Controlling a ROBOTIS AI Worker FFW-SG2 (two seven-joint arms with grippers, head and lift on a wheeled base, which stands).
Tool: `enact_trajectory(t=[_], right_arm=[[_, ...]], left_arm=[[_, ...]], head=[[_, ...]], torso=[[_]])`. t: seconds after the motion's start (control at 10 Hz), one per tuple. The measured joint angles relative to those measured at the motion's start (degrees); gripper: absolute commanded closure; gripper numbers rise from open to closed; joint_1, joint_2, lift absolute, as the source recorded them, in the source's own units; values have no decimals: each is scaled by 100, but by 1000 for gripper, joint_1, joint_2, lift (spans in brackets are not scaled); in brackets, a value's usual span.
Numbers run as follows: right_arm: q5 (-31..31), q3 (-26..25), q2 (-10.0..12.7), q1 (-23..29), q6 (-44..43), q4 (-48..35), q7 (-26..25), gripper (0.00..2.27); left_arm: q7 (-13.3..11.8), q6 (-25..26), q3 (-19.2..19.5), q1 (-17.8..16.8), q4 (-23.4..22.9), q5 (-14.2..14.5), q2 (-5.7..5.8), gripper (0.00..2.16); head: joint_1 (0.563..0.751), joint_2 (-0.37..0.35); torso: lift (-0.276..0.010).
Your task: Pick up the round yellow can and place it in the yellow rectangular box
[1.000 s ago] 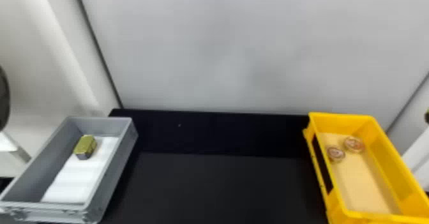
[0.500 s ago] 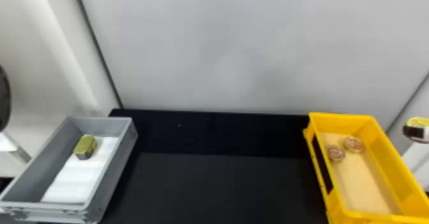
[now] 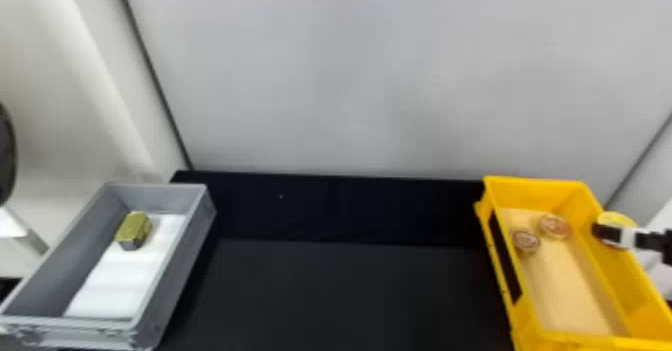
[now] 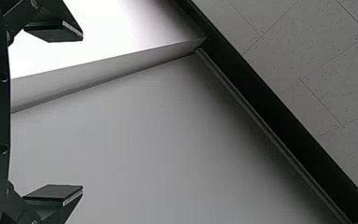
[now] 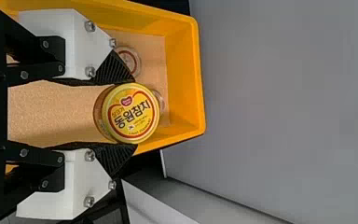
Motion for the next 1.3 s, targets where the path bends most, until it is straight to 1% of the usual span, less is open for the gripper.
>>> enact_trajectory(t=[0.2,0.5,0.9,1.3], right_arm=[[-355,28,-26,74,-328,357,-133,711],[-641,98,-71,124,-918,1023,-146,711],[-1017,389,-273,26,-1418,1942,-324,711],[-1181,646,-429,-152,-1792,2804,-311,711]], left_arm=[[-3,4,-4,1,0,0,0,127],[-3,-1,-17,3,8,0,-9,127],[-12,-31,-51,-29,35,0,-22,127],[-21,-67,-64,-49,59,0,-50,127]], head=[[663,54],[663,54],[663,54],[663,54]], torso=[[-10],[-10],[-10],[-10]])
